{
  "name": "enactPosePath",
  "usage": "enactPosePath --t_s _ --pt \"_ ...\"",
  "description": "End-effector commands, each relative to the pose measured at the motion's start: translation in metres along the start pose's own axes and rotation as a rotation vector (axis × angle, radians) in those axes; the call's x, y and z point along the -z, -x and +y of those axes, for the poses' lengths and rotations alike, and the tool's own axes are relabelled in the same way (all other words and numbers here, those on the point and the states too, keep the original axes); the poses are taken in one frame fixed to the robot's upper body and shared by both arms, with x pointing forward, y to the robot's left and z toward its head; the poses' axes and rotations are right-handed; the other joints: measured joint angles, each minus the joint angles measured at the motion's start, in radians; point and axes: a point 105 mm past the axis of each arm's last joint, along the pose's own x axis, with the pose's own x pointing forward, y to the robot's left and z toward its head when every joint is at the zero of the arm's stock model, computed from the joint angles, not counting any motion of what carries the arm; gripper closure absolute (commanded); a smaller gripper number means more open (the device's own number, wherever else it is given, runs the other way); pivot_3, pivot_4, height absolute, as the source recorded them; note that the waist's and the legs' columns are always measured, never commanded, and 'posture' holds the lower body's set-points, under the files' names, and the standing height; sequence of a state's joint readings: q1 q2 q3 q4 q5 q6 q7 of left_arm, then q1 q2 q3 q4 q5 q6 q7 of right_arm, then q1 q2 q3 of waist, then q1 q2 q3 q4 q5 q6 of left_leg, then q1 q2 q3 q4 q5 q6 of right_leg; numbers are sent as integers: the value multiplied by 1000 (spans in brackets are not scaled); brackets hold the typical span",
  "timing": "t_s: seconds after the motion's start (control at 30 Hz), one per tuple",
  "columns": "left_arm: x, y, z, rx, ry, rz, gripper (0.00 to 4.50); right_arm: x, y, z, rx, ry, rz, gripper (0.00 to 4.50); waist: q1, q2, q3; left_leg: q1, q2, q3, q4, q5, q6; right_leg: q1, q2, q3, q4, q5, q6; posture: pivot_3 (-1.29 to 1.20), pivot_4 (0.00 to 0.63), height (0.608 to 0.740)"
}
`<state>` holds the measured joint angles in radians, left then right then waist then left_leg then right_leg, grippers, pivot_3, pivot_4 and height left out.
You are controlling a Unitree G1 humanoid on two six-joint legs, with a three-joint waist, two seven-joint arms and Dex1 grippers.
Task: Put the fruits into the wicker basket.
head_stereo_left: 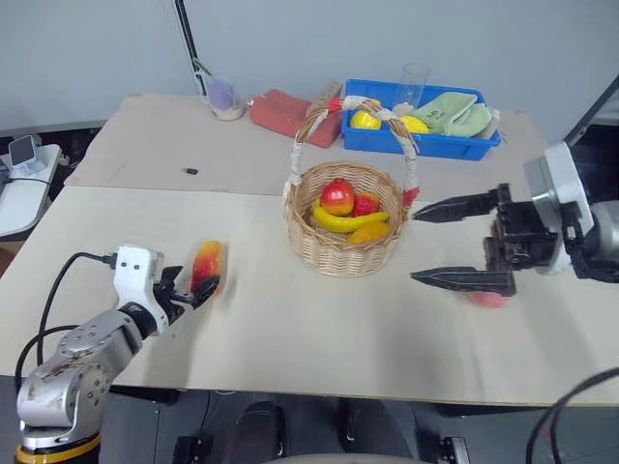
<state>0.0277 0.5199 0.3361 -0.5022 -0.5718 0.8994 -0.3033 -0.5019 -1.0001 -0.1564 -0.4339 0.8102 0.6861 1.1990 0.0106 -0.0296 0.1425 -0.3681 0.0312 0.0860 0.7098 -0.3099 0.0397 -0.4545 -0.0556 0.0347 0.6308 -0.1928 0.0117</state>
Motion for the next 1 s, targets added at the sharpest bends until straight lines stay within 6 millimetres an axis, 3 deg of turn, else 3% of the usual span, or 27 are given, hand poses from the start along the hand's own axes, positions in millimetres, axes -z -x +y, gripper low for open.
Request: enactPosePath --t_s 0.03,0.4,0.5,0.63,0.7,0.8,0.9,1.0 --pt "-1 -3 3 -58 6 10 0 -9 -10 4 -65 34 -23 31 0 0 0 0 0 0 0 0 0 0 0 0 0 0 0 0 150 703" --pt "9 -19 3 -89 26 104 0 -17 -26 0 -120 120 -40 31 0 0 0 0 -1 -1 0 0 0 0 -1 -1 0 0 0 0 150 703" --pt "12 -19 7 -104 34 106 752 -17 -26 0 -116 117 -40 0 -1 0 0 0 0 -1 0 0 0 0 -1 -1 0 0 0 0 150 703" --pt "8 -20 11 -99 16 91 2554 -18 -23 0 -98 120 -35 0 0 0 0 0 -1 -1 0 0 0 0 -2 -1 0 0 -1 0 150 703" --pt "2 -19 10 -73 -3 59 2953 -19 -21 -1 -90 125 -35 0 0 0 0 0 -1 -1 0 0 0 0 -2 -2 0 0 -1 0 150 703" --pt "-19 -15 -10 78 -114 -35 2953 -22 -18 0 -76 130 -35 0 0 0 0 -1 0 -1 0 0 0 0 -2 -2 0 0 -1 0 150 703" --pt "-42 -4 -57 389 -254 -125 2953 -21 -10 -1 -36 120 -14 0 3 0 0 -1 -1 -1 0 0 0 -1 -2 -3 -1 0 -1 0 150 703" --pt "-57 -1 -78 534 -365 -158 2953 -19 -4 -2 0 108 3 0 2 0 0 -1 -1 0 0 0 0 -1 -3 -3 -1 0 -1 0 150 703"
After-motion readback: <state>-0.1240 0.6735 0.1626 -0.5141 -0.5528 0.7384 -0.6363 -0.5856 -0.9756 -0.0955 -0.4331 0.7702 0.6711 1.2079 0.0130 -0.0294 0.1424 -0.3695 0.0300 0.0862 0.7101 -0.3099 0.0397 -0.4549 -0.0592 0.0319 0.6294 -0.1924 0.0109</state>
